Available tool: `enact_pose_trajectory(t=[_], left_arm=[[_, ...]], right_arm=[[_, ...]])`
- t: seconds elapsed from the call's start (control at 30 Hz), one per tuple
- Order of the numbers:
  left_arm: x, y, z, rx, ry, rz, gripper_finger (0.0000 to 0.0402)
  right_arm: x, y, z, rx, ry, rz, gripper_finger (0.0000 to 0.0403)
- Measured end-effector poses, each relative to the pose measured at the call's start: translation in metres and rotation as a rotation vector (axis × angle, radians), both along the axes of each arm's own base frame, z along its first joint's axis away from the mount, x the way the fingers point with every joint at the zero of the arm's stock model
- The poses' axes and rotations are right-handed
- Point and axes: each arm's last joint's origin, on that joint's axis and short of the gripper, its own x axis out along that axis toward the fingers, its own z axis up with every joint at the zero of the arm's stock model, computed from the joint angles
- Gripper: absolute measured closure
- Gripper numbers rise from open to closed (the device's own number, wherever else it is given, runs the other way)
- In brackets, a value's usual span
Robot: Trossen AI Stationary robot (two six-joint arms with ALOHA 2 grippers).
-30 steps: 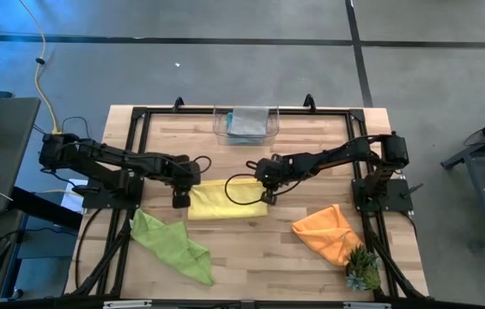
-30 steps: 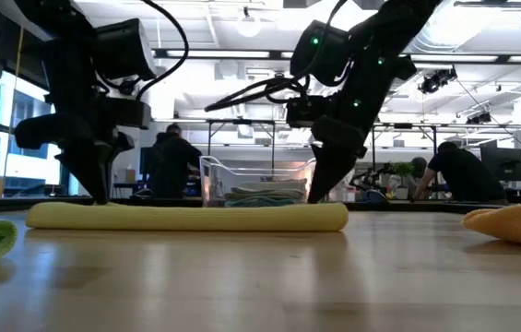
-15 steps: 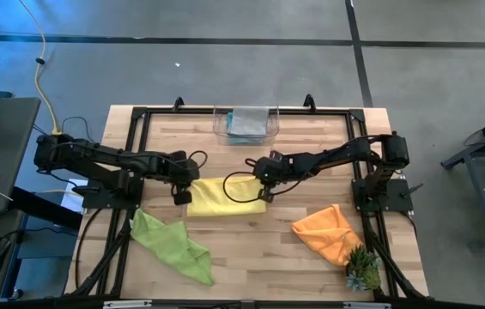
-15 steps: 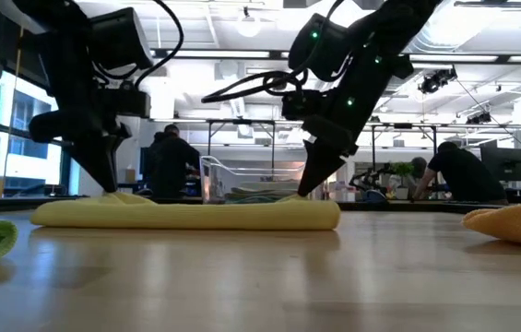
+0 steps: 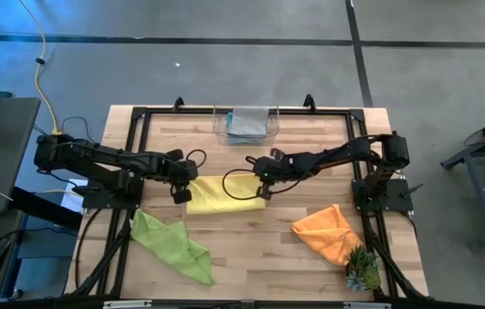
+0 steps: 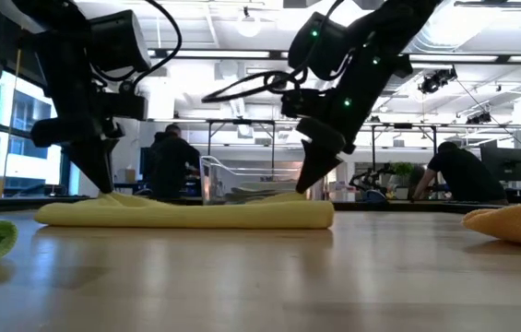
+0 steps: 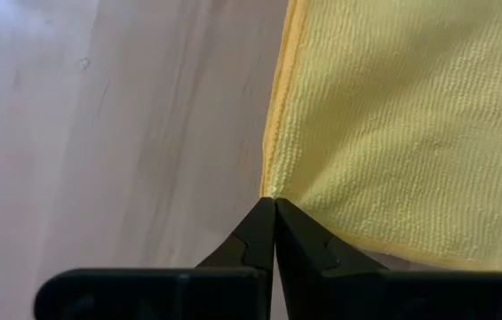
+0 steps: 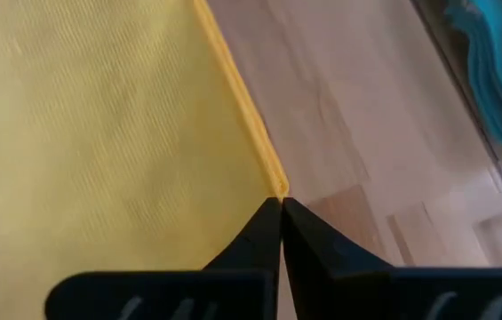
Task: Fold microfiber towels
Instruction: Fold the yellow towel
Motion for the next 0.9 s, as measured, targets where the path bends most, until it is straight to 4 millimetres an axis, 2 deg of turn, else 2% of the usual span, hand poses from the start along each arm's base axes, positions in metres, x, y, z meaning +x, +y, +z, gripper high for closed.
enact_pose_trajectory(t=[0.2, 0.3, 0.5, 0.63, 0.7, 0.8, 0.9], left_arm=[[-0.001, 0.0, 0.0, 0.005, 0.001, 0.021, 0.0401], [-0.001, 0.001, 0.0, 0.026, -0.001, 0.052, 0.0396], [-0.001, 0.001, 0.0, 0.036, 0.007, 0.05, 0.0353], [-0.003, 0.001, 0.002, 0.039, 0.034, 0.026, 0.0311], [-0.003, 0.001, 0.006, 0.053, 0.033, 0.008, 0.0294], [-0.005, 0.001, 0.011, 0.033, 0.007, -0.024, 0.0283], [-0.002, 0.002, 0.012, -0.074, -0.069, -0.057, 0.0294]], right_arm=[[0.003, -0.006, -0.007, 0.0, -0.002, -0.014, 0.0402], [0.002, -0.008, -0.007, -0.01, 0.008, -0.026, 0.0387], [-0.002, -0.016, -0.005, -0.029, 0.019, -0.082, 0.0304], [-0.01, -0.019, 0.015, -0.033, -0.004, -0.09, 0.0245], [-0.015, -0.017, 0.029, -0.014, -0.029, -0.059, 0.0232], [-0.016, -0.005, 0.043, 0.071, -0.089, 0.056, 0.0241], [-0.01, 0.015, 0.038, 0.146, -0.109, 0.149, 0.0288]])
